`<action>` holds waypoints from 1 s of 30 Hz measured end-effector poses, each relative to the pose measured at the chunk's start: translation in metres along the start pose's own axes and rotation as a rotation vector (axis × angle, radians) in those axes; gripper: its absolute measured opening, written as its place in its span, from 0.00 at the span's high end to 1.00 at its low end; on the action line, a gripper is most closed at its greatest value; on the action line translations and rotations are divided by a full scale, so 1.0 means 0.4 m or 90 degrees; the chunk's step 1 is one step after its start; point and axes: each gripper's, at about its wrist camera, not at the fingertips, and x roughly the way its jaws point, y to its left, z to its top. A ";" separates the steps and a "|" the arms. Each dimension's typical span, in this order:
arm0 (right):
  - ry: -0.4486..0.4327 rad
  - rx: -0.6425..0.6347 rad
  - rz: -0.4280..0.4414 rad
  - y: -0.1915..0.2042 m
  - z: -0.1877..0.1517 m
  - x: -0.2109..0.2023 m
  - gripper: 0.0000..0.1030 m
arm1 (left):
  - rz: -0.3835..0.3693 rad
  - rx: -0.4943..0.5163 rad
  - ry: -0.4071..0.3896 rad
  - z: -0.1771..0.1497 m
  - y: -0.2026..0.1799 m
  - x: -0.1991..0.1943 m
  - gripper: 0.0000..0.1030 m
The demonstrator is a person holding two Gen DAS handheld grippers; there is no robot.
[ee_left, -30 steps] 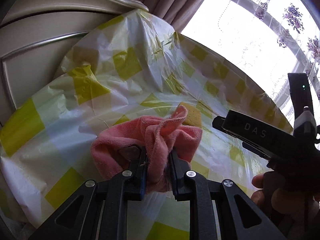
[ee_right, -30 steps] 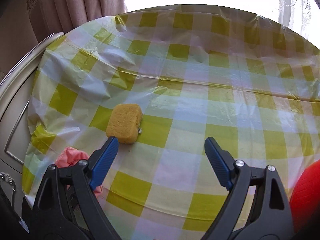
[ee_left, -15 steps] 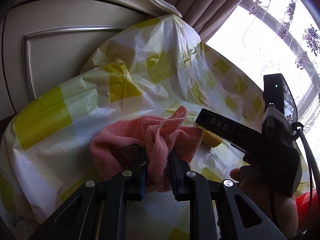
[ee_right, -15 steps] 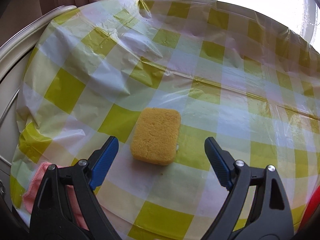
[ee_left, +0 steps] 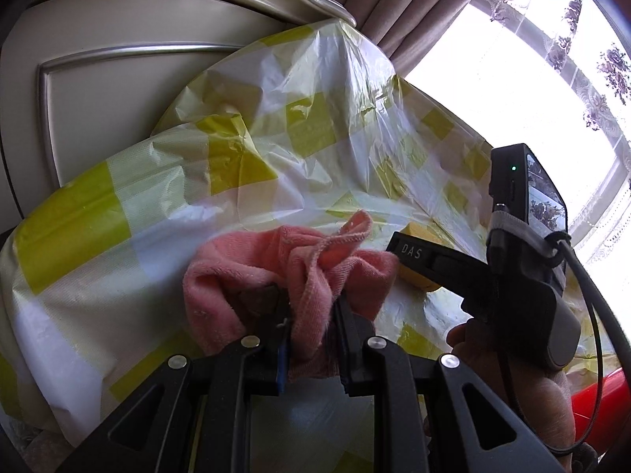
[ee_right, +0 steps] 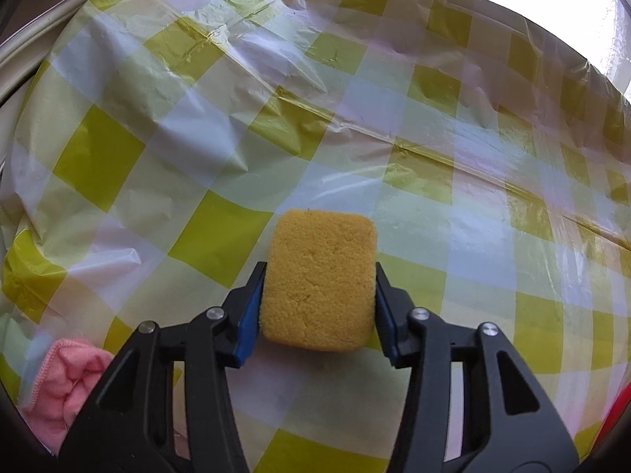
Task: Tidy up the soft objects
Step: 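Carry the yellow sponge with right tool to the box while left carries the pink towel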
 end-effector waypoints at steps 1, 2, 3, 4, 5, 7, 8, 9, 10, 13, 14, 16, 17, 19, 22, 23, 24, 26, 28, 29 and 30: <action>-0.003 -0.003 -0.004 -0.004 -0.006 -0.007 0.50 | -0.001 0.001 0.000 0.000 -0.001 0.001 0.81; -0.005 -0.006 -0.008 -0.008 -0.013 -0.015 0.51 | -0.003 0.001 0.000 0.000 0.000 0.000 0.81; -0.008 -0.006 -0.009 -0.015 -0.021 -0.026 0.51 | -0.006 0.002 -0.001 0.000 0.000 -0.001 0.81; -0.011 -0.002 -0.013 -0.024 -0.031 -0.039 0.51 | -0.009 0.004 -0.002 0.000 -0.001 -0.003 0.81; -0.015 0.002 -0.016 -0.032 -0.043 -0.055 0.51 | -0.014 0.007 -0.004 -0.001 -0.004 -0.006 0.81; -0.025 0.005 -0.022 -0.047 -0.069 -0.093 0.51 | -0.021 0.017 -0.007 -0.002 -0.011 -0.013 0.81; -0.029 0.009 -0.027 -0.054 -0.084 -0.113 0.51 | -0.024 0.021 -0.009 -0.003 -0.015 -0.017 0.81; -0.031 0.014 -0.030 -0.063 -0.099 -0.132 0.51 | -0.028 0.026 -0.011 -0.003 -0.019 -0.021 0.81; -0.033 0.019 -0.032 -0.075 -0.115 -0.153 0.51 | -0.032 0.031 -0.014 -0.004 -0.023 -0.027 0.81; -0.041 0.036 -0.047 -0.113 -0.163 -0.216 0.51 | -0.048 0.051 -0.026 -0.007 -0.040 -0.053 0.81; -0.042 0.042 -0.050 -0.126 -0.179 -0.237 0.51 | -0.056 0.063 -0.031 -0.009 -0.049 -0.065 0.81; -0.045 0.053 -0.051 -0.149 -0.213 -0.281 0.51 | -0.065 0.088 -0.044 -0.015 -0.071 -0.090 0.81; -0.045 0.057 -0.052 -0.160 -0.232 -0.302 0.51 | -0.068 0.100 -0.049 -0.019 -0.081 -0.102 0.81; -0.046 0.061 -0.056 -0.179 -0.269 -0.345 0.51 | -0.077 0.119 -0.056 -0.027 -0.100 -0.127 0.81; -0.052 0.077 -0.058 -0.206 -0.325 -0.416 0.51 | -0.090 0.142 -0.059 -0.043 -0.127 -0.166 0.81; -0.057 0.084 -0.059 -0.216 -0.343 -0.441 0.51 | -0.093 0.149 -0.060 -0.049 -0.136 -0.179 0.81; -0.063 0.091 -0.063 -0.228 -0.362 -0.470 0.51 | -0.096 0.156 -0.062 -0.054 -0.145 -0.192 0.81; -0.071 0.102 -0.074 -0.252 -0.399 -0.524 0.51 | -0.107 0.167 -0.063 -0.066 -0.163 -0.221 0.81; -0.075 0.115 -0.082 -0.280 -0.438 -0.573 0.51 | -0.122 0.177 -0.056 -0.087 -0.183 -0.249 0.81; -0.076 0.121 -0.086 -0.294 -0.459 -0.595 0.51 | -0.130 0.181 -0.051 -0.099 -0.193 -0.261 0.81; -0.076 0.127 -0.092 -0.309 -0.481 -0.616 0.51 | -0.139 0.187 -0.045 -0.113 -0.204 -0.275 0.81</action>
